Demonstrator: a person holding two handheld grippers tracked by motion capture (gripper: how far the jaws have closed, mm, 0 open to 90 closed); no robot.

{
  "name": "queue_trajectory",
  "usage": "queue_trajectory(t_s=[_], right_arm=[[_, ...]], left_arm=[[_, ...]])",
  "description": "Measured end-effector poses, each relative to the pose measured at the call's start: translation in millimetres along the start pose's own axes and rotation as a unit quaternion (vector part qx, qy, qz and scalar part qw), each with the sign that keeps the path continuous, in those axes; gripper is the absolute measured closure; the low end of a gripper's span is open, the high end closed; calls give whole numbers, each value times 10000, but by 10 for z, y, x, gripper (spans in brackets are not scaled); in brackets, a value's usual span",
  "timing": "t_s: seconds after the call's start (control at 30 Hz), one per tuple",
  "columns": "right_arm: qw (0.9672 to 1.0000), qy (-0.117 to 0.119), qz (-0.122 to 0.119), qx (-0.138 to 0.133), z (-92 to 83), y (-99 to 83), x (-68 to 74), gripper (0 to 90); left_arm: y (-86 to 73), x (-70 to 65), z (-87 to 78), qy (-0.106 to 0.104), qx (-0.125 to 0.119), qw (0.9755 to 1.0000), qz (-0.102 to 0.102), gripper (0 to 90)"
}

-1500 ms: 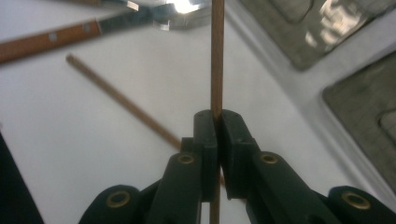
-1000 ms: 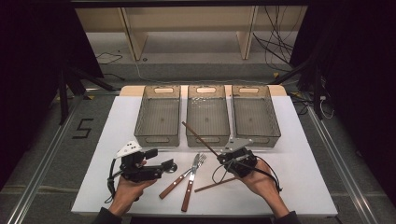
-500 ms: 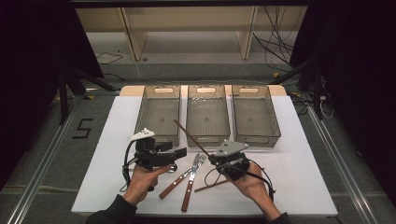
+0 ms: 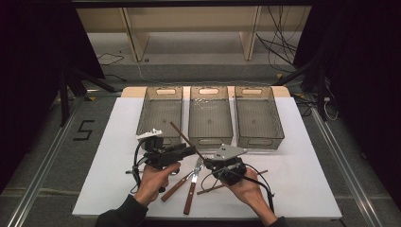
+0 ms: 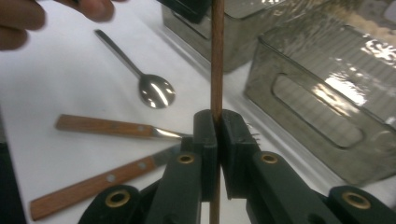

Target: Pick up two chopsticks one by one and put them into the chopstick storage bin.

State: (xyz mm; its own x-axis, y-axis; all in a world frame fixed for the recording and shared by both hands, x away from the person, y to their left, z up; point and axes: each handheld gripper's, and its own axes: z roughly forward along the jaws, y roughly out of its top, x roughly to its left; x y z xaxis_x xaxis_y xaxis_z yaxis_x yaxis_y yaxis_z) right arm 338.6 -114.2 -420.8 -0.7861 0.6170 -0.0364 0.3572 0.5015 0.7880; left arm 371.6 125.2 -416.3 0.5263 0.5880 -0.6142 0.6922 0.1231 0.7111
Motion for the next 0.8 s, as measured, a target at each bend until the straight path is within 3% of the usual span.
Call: queue_trajectory(t_s=[0.37, 0.77, 0.8], right_arm=[[9999, 82, 51, -55, 20, -3, 22, 859], [9998, 137, 98, -108, 24, -11, 31, 857], [9998, 137, 99, -118, 23, -11, 31, 856]], left_arm=[[-25, 43, 61, -319, 11, 9991, -274, 626], [-26, 54, 58, -450, -66, 9985, -309, 807], [-23, 60, 55, -549, -73, 9978, -367, 815]])
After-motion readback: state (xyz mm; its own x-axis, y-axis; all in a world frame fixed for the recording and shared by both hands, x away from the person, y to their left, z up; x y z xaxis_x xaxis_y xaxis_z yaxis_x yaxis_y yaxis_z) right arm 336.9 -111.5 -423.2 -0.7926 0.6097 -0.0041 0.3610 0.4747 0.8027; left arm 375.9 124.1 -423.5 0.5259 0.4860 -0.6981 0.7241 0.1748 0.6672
